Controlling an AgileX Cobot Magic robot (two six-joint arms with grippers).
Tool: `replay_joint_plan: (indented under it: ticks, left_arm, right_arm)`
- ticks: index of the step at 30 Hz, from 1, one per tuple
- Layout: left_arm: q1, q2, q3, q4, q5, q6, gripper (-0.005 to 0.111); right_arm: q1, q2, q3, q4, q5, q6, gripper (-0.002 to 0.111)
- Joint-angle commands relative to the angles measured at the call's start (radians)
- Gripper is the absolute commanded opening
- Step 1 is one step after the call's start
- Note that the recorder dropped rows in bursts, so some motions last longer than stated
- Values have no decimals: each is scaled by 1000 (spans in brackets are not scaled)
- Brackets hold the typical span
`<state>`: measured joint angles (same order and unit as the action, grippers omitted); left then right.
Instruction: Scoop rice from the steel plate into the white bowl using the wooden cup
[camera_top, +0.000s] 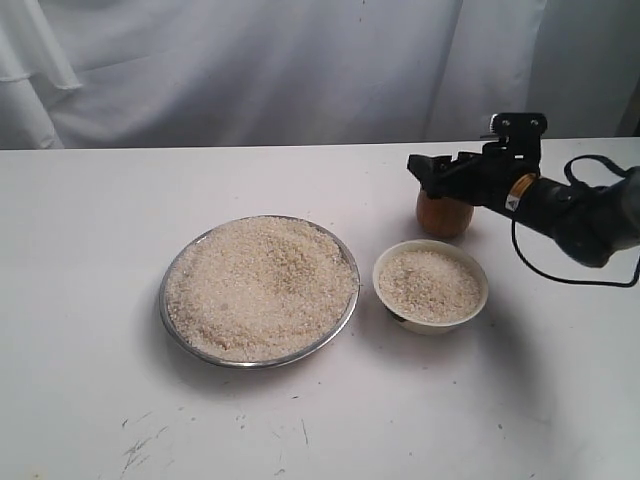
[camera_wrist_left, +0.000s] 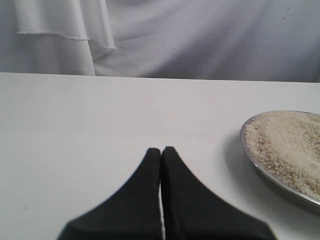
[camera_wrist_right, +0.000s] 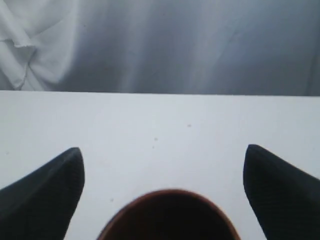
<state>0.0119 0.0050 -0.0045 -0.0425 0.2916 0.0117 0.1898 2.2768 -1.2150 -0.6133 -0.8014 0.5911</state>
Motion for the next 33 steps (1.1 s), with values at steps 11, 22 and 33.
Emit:
replay_joint_plan:
  ticks: [11,22,33]
  left_arm:
    - [-2,-5,5,-1,-6,-3,0]
    - [-2,-5,5,-1,-6,-3,0]
    - [-2,-5,5,-1,-6,-3,0]
  right_arm:
    - [0,-354,-3,-248,302,371,62]
    - [0,-591,16,-612,376,828,0]
    - [44,-880,331,-540,545,829,0]
